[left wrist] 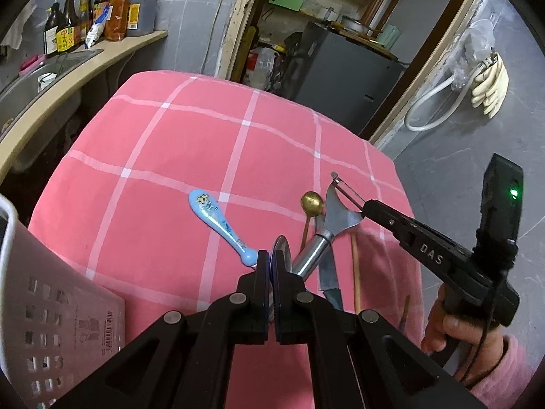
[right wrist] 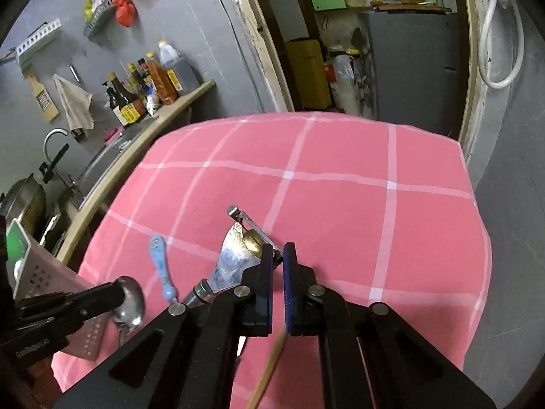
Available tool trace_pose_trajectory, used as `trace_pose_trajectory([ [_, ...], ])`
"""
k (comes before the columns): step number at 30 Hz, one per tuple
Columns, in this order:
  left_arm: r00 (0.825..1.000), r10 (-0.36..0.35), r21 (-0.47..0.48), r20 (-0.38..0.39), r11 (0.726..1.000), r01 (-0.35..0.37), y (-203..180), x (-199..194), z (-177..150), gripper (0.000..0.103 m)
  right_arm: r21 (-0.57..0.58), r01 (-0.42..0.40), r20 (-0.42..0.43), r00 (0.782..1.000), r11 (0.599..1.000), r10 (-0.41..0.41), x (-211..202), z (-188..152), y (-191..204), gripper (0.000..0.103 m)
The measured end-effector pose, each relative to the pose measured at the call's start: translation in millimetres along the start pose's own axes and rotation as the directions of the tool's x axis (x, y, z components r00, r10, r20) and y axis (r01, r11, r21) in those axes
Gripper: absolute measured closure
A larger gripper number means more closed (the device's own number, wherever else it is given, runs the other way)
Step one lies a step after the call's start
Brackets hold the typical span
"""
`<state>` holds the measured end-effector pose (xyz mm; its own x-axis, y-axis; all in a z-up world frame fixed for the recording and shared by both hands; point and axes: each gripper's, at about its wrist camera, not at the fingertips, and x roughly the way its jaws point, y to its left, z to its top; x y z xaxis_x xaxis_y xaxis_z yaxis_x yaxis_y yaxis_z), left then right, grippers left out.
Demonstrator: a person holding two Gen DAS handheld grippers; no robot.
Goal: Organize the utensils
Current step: 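Lift the spoon and peeler and carry both over the white caddy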
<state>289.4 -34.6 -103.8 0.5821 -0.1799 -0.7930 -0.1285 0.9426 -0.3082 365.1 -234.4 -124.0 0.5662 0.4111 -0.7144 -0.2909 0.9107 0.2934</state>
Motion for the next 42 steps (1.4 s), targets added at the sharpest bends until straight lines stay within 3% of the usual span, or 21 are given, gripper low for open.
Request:
trace_pose_trajectory([
  [8, 0.996, -0.028, 0.003, 0.08, 1.0, 0.028, -6.1, -32.2, 5.8, 0.101, -0.064, 0.051, 0.122, 0.992, 0.997, -0.043, -52.8, 5.9, 17.6, 0.099],
  [17, 0.978, -0.062, 0.039, 0.199, 0.998, 0.055, -11.1, -81.9, 19.4, 0.101, -0.134, 0.104, 0.215, 0.974, 0.985, -0.073, -101.0, 19.3, 50.6, 0.1],
  [42, 0.961, -0.138, 0.099, 0.238, 0.988, 0.117, 12.2, -133.4, 7.9, 0.101, -0.095, 0.149, 0.307, 0.945, 0.984, -0.113, -154.6, -17.1, 106.4, 0.101],
])
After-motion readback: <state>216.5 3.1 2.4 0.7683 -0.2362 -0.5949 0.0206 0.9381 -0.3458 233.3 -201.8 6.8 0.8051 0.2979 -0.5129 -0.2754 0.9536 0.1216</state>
